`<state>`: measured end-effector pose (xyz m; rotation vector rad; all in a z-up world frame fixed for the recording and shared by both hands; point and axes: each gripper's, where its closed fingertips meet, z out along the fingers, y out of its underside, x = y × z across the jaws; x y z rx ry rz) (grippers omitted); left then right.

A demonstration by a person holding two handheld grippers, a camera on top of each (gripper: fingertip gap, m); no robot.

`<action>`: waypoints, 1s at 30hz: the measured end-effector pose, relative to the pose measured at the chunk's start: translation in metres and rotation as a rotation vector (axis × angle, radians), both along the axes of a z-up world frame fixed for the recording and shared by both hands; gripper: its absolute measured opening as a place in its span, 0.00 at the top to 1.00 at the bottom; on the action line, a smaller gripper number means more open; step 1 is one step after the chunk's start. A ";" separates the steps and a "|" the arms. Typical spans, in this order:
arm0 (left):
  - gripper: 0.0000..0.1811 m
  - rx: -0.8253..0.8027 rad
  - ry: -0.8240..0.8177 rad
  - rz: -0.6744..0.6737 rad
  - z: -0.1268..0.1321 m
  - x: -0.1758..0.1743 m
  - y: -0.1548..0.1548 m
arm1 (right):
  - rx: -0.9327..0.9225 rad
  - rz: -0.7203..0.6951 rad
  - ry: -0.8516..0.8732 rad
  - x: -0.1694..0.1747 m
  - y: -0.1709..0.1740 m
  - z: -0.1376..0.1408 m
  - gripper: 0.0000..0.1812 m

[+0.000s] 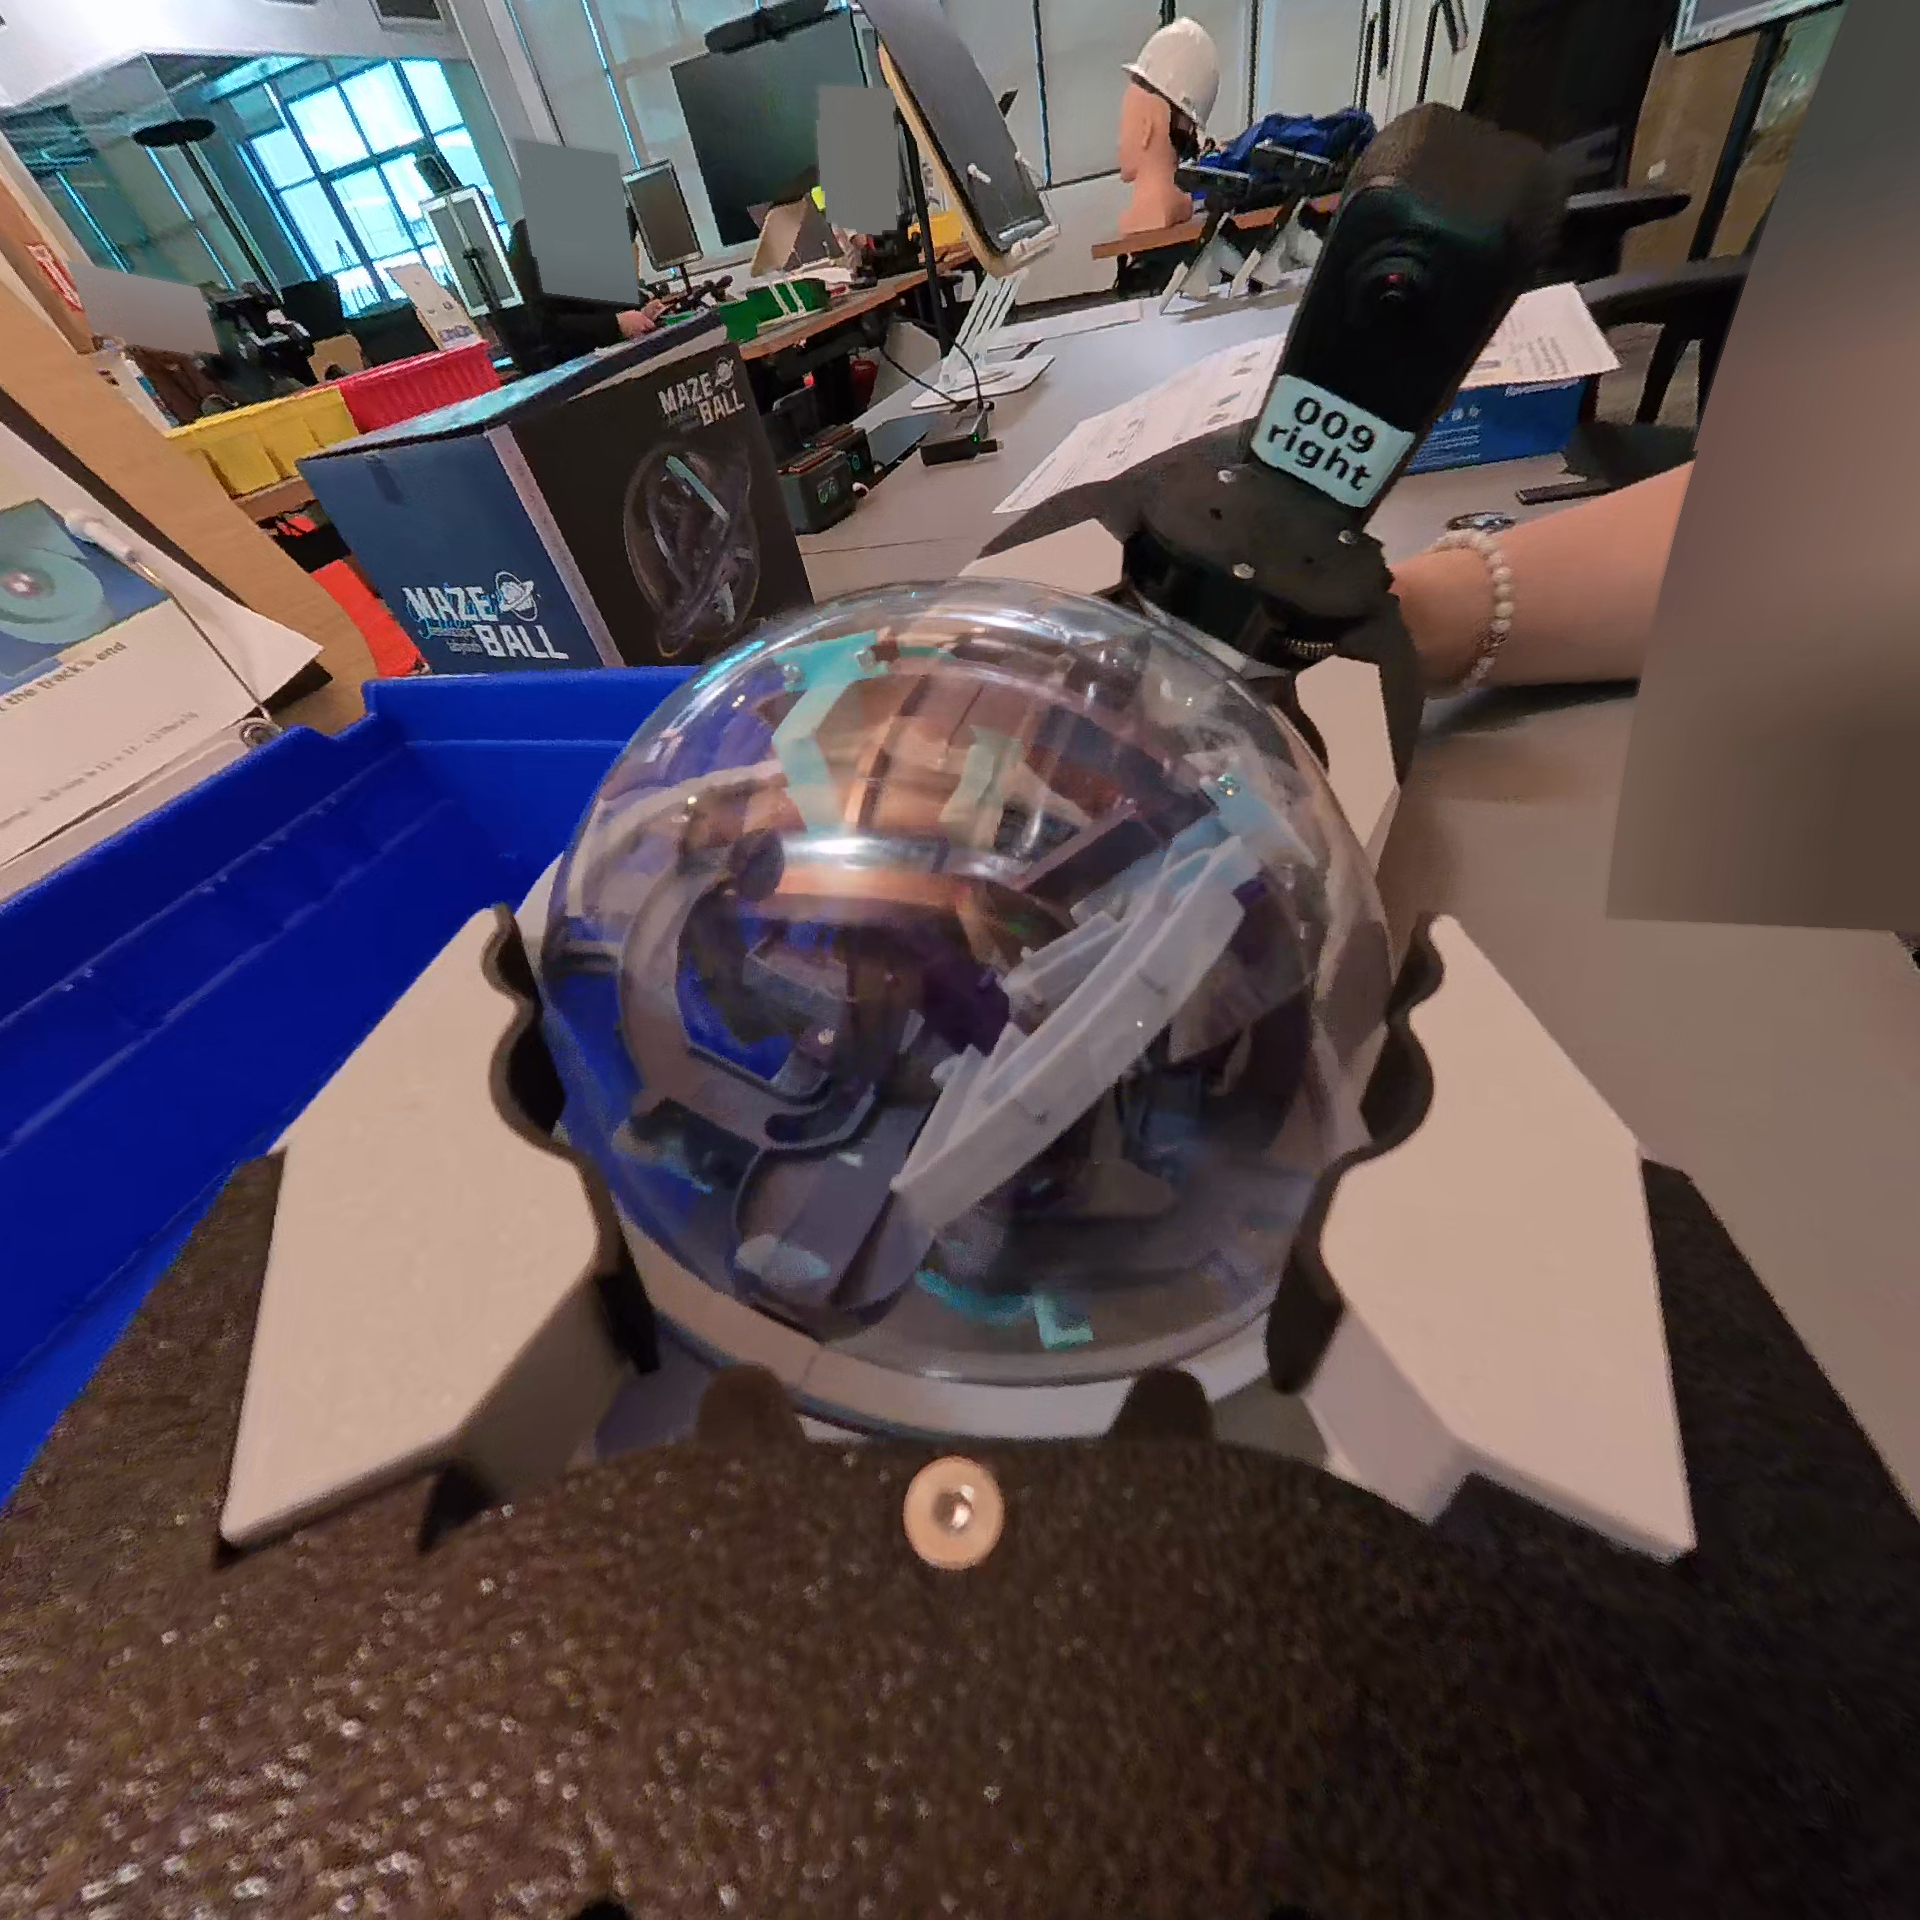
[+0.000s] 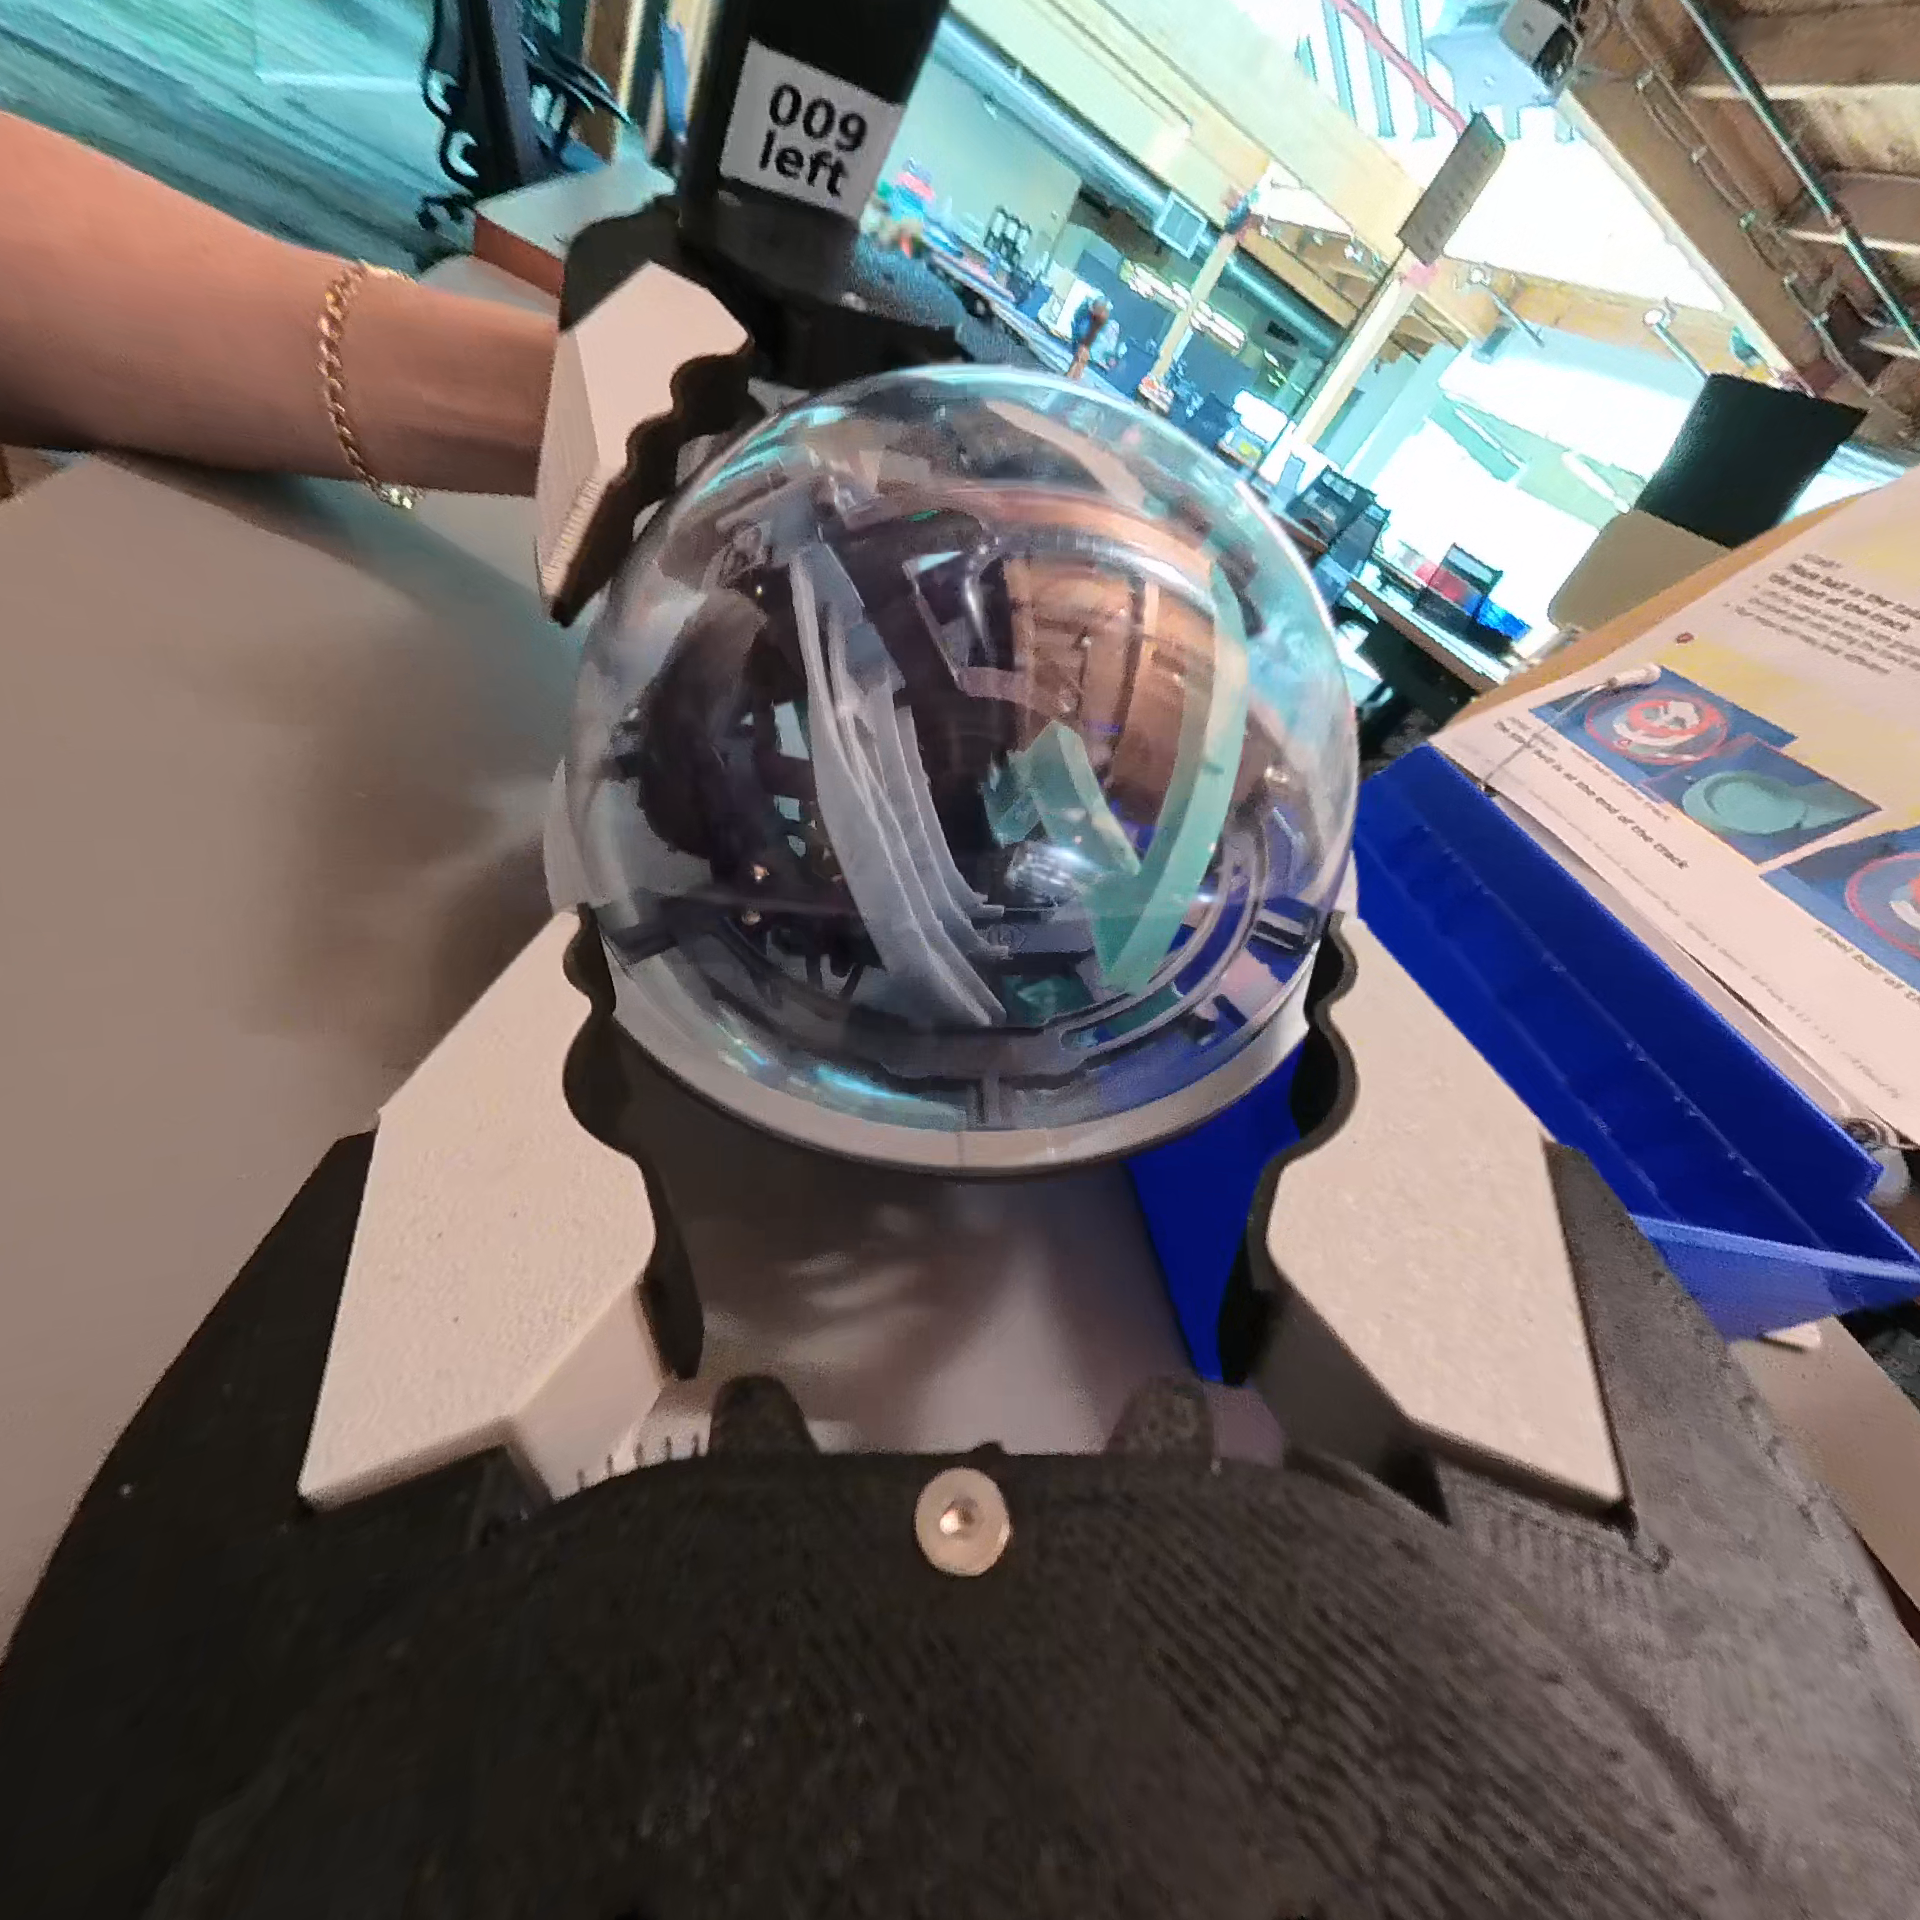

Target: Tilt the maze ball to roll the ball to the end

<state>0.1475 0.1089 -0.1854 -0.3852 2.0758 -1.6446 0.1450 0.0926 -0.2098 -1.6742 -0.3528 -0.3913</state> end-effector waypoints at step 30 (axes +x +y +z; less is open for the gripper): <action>0.28 -0.261 0.317 -0.115 0.009 -0.004 0.012 | -0.009 0.134 -0.058 -0.023 -0.011 0.015 0.23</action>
